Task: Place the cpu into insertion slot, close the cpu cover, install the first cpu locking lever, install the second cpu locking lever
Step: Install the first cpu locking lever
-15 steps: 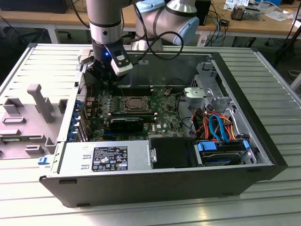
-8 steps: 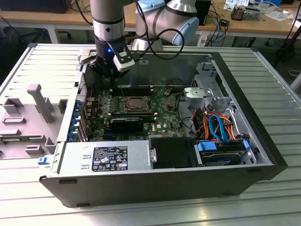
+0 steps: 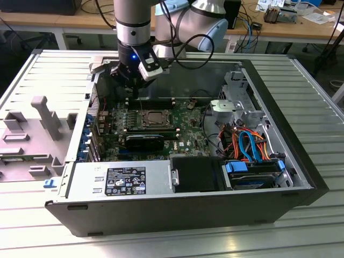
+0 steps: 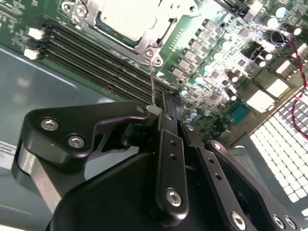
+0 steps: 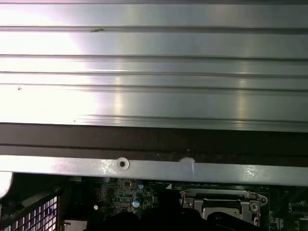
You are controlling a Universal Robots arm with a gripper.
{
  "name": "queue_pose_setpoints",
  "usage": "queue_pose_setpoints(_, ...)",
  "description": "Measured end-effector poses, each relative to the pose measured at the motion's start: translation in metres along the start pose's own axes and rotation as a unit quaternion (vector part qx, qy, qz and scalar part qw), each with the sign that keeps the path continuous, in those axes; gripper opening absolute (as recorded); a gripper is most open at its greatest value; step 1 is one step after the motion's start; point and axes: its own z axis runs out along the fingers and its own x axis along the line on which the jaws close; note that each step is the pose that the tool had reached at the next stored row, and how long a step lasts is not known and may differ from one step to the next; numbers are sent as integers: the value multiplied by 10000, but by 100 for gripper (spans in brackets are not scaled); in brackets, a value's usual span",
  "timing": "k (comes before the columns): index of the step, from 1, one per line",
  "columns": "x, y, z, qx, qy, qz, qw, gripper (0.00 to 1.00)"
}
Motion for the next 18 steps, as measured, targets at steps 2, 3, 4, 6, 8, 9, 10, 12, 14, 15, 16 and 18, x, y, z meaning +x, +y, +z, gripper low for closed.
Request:
queue_pose_setpoints(2,-37,5,-1,0,3,0,10000,11)
queue_pose_setpoints(3,-60,7,-2,-1,6,0,10000,11)
queue_pose_setpoints(4,-79,8,-2,-2,8,0,10000,11)
queue_pose_setpoints(6,-113,11,-3,-3,11,0,10000,11)
queue_pose_setpoints(8,-142,13,-4,-4,14,0,10000,11)
queue_pose_setpoints(9,-153,14,-4,-5,15,0,10000,11)
queue_pose_setpoints(10,-159,13,-5,-5,16,0,10000,11)
queue_pose_setpoints(12,-162,14,-5,-5,15,0,10000,11)
queue_pose_setpoints(14,-163,13,-4,-5,16,0,10000,11)
queue_pose_setpoints(15,-163,12,-3,-5,16,0,10000,11)
queue_pose_setpoints(16,-163,12,-1,-6,15,0,10000,11)
queue_pose_setpoints(18,-163,12,2,-5,15,0,10000,11)
